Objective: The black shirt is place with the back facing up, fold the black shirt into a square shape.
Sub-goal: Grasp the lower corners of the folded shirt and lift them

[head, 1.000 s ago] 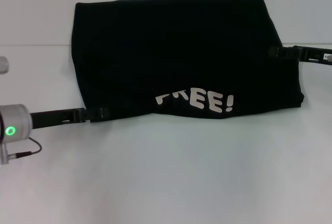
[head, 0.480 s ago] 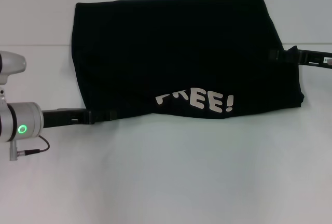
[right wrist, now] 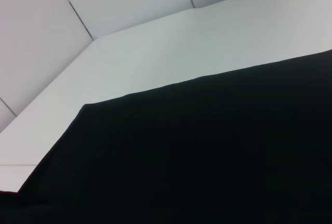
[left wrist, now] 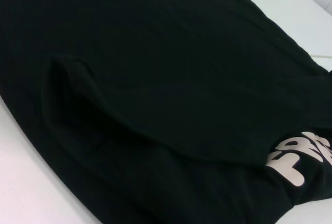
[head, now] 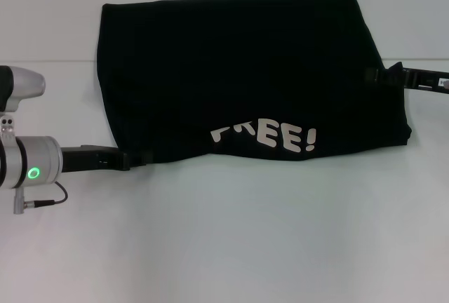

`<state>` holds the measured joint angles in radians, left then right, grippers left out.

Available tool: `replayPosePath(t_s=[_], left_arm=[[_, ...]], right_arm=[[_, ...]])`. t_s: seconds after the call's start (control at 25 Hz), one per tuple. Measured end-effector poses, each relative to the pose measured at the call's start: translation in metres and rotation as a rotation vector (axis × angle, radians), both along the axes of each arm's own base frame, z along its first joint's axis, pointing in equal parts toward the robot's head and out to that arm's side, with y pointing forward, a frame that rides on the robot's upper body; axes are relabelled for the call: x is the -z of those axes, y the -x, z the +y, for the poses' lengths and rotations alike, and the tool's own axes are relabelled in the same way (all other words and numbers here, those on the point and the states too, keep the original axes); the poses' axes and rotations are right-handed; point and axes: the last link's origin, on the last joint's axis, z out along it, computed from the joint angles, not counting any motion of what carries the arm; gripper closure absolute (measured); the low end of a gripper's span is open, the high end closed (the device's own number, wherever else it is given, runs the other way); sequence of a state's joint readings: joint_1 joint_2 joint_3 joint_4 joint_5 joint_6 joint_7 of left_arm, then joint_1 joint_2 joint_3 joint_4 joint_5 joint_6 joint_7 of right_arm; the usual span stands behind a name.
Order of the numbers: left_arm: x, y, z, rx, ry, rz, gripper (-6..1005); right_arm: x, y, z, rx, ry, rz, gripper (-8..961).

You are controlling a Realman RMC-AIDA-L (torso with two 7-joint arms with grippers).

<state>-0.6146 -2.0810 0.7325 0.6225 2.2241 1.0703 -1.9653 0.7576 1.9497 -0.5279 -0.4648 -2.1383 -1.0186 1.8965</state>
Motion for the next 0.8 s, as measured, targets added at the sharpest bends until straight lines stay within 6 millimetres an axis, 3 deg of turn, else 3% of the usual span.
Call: replayPosePath(t_s=[0.24, 0.44, 0.8], left_arm=[[-0.004, 0.001, 0.002, 0.0, -0.012, 0.004, 689], [-0.009, 0.0, 0.005, 0.01, -0.026, 0.014, 888], [-0.016, -0.002, 0.011, 0.016, -0.056, 0.03, 980]], right_arm=[[-0.003, -0.002, 0.0, 0.006, 0.004, -0.002, 224], [-0.011, -0.016, -0.003, 0.087, 0.03, -0.035, 225], [-0.016, -0.04, -0.016, 0.175, 0.072, -0.085, 224]])
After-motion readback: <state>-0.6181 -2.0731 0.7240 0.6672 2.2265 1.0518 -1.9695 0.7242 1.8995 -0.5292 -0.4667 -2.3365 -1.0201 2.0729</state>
